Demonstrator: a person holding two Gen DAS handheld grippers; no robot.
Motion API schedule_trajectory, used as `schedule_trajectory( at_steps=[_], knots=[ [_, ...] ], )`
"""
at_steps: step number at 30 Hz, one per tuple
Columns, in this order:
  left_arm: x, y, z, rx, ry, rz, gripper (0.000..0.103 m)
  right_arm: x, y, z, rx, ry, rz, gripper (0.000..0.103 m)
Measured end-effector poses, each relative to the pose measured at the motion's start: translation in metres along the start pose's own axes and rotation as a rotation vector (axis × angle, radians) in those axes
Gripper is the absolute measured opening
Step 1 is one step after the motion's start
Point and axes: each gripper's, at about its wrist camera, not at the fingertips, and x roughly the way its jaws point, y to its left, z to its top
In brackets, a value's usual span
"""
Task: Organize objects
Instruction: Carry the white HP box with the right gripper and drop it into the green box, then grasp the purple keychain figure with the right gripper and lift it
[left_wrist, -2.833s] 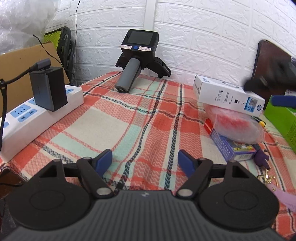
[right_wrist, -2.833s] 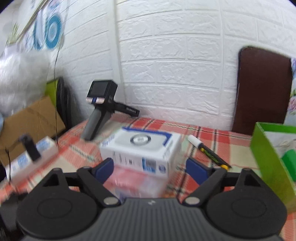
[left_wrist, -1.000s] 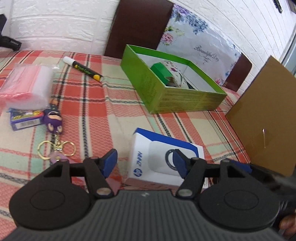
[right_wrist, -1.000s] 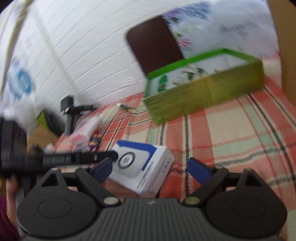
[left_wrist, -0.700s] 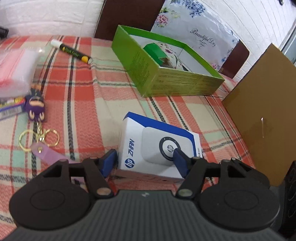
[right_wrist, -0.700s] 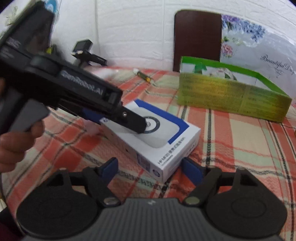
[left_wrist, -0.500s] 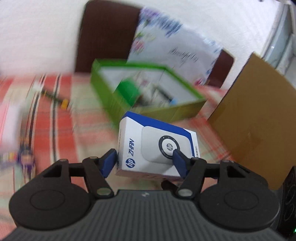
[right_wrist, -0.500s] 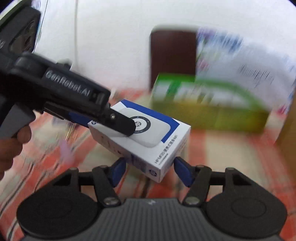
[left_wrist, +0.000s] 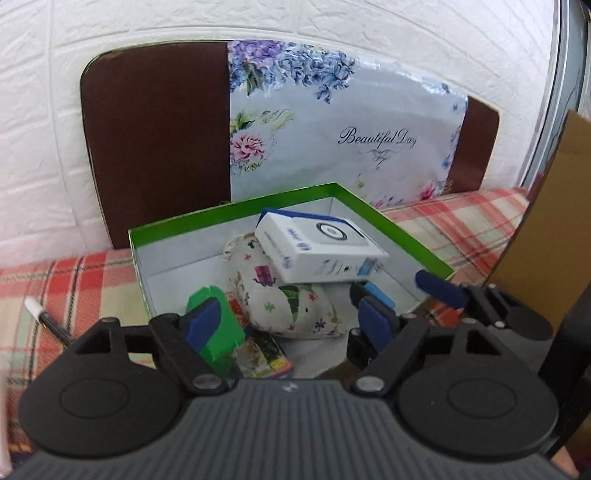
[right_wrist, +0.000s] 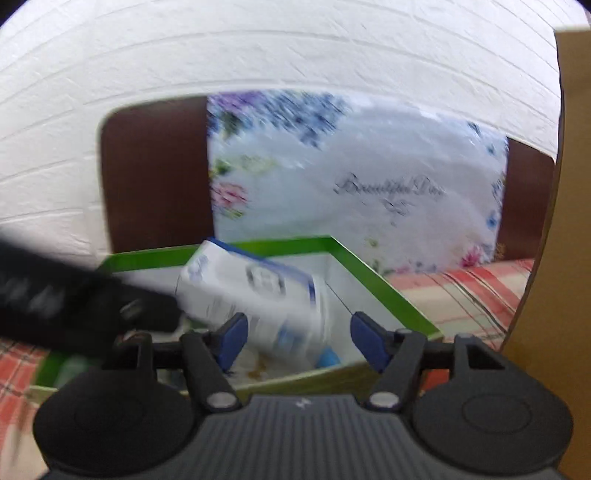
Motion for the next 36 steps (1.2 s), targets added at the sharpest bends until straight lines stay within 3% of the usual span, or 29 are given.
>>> schedule_trajectory(
  at_steps=[2,8,13,19,26,36],
  knots=[
    [-0.008,0.003,-0.008,0.017,-0.014,0.019,0.083,-0.015,0.001,-0.013,-0.002,-0.038,0.005,0.068],
    [-0.028,0.0,-0.029,0.02,-0.003,0.039,0.083,-0.059,0.007,-0.033,0.064,-0.02,0.046,0.069],
    [-0.049,0.0,-0.055,0.038,-0.004,0.071,0.083,-0.085,0.017,-0.053,0.07,0.052,0.093,0.069],
    [-0.063,0.016,-0.09,0.02,0.056,0.14,0.083,-0.1,0.036,-0.077,0.054,0.164,0.142,0.069],
    [-0.083,0.045,-0.117,-0.018,0.084,0.229,0.083,-0.113,0.066,-0.094,0.004,0.239,0.189,0.069],
    [-0.118,0.096,-0.14,-0.085,0.044,0.326,0.083,-0.129,0.131,-0.104,-0.172,0.263,0.28,0.072]
  ],
)
